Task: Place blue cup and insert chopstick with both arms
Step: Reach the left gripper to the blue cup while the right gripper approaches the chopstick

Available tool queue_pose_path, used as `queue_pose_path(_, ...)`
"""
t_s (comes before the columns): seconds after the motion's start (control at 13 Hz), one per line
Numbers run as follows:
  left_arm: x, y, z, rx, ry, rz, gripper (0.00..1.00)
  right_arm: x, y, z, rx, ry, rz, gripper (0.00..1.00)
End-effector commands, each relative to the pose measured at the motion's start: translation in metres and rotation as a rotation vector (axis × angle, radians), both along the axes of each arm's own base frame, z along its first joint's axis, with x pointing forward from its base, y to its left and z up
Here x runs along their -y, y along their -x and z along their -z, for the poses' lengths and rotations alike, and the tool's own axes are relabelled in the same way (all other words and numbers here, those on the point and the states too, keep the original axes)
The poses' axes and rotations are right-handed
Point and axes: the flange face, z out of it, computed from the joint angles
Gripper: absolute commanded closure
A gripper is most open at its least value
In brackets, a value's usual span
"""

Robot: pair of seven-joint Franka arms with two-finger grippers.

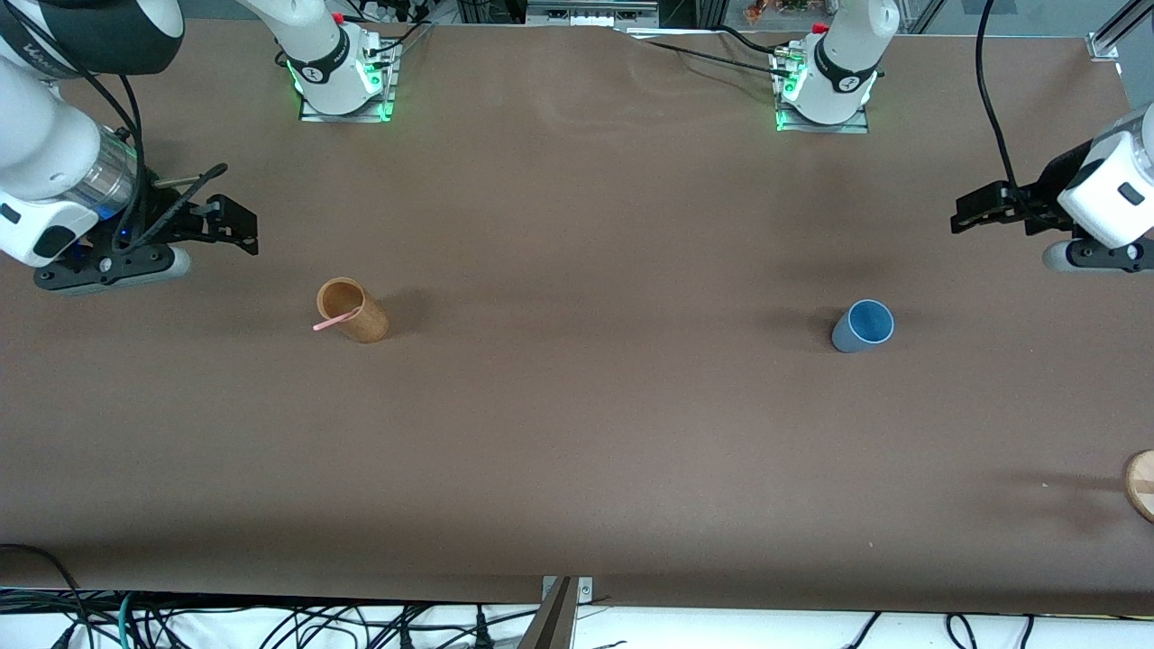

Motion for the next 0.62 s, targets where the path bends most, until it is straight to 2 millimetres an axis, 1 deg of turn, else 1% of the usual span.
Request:
queue_pose_path(0.0, -0.002, -0.016, 0.03, -0.044, 0.017, 0.007, 0.0, 0.003, 0.007, 0.013, 0.012, -0.011, -0.011, 0.0)
queue_pose_path(0.08, -0.001, -0.021, 0.04, -0.06, 0.017, 0.01, 0.0, 0.004, 0.009, 0.018, 0.015, -0.011, -0.012, 0.0)
queue_pose_path(0.31, -0.013, -0.035, 0.063, -0.052, 0.016, -0.011, 0.0, 0.006, 0.016, 0.036, 0.04, -0.017, -0.01, 0.0)
queue_pose_path(0.38, -0.015, -0.042, 0.085, -0.068, 0.001, -0.01, 0.0, 0.005, 0.017, 0.041, 0.045, -0.018, -0.009, 0.0)
queue_pose_path(0.54, -0.018, -0.049, 0.116, -0.065, -0.015, -0.011, 0.0, 0.004, 0.017, 0.051, 0.051, -0.018, -0.01, 0.0)
